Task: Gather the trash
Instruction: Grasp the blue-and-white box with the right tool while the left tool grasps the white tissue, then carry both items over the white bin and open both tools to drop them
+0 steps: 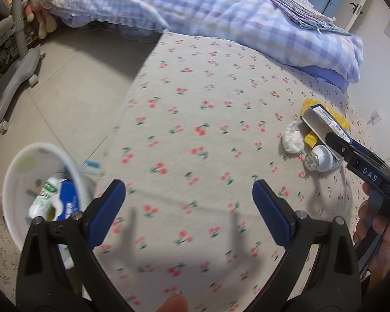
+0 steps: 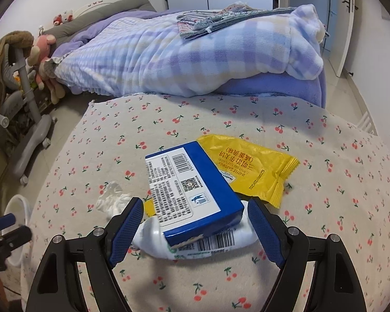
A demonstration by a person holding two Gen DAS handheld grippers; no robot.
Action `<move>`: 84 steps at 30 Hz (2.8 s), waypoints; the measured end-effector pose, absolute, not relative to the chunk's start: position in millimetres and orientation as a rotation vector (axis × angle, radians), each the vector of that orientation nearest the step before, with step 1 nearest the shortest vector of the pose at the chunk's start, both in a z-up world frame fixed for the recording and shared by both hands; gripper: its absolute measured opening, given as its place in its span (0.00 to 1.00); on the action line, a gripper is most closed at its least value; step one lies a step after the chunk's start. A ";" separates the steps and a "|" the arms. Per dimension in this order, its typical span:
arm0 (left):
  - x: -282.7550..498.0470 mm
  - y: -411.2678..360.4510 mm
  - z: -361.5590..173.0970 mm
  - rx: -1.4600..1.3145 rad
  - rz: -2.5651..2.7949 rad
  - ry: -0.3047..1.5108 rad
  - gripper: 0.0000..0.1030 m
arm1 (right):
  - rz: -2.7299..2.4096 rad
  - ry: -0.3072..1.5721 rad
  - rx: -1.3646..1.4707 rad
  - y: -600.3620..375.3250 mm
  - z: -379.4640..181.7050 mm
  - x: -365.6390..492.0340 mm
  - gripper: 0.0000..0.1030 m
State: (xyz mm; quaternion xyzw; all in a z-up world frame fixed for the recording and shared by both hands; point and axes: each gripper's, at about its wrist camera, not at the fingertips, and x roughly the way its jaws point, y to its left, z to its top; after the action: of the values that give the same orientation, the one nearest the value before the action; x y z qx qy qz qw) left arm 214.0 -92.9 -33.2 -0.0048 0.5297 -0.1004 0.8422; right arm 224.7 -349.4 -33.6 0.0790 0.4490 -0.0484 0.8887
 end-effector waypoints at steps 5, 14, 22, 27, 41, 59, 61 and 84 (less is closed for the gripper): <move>219.2 -110.3 -35.7 0.001 -0.242 1.091 0.95 | -0.042 0.914 0.205 -356.3 -32.6 221.8 0.55; 230.6 -152.0 -43.3 -0.033 -0.342 1.058 0.78 | -0.041 0.881 0.292 -376.0 -15.4 194.7 0.55; 240.3 -185.7 -56.7 -0.155 -0.454 1.036 0.51 | -0.107 0.868 0.361 -418.5 -2.5 149.1 0.55; 242.3 -197.2 -65.3 -0.183 -0.451 1.020 0.35 | -0.130 0.882 0.379 -438.0 -4.0 124.6 0.55; 217.0 -188.4 -45.3 -0.111 -0.445 1.027 0.10 | -0.164 0.905 0.404 -454.9 3.8 74.9 0.55; 154.5 -131.0 -9.1 -0.068 -0.415 1.098 0.10 | -0.153 0.931 0.522 -417.1 35.5 35.3 0.55; 150.5 -121.7 -7.2 -0.065 -0.409 1.104 0.10 | -0.147 0.948 0.517 -408.8 34.5 36.4 0.55; 152.4 -5.8 -4.2 -0.113 -0.263 1.139 0.10 | 0.025 1.066 0.453 -302.8 18.4 83.8 0.55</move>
State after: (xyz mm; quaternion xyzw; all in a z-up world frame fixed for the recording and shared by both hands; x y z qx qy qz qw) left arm 152.4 -5.8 -4.2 -0.0535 0.5371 -0.1240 0.8326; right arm 83.8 -302.8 18.4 0.2141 0.5037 0.0117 0.8369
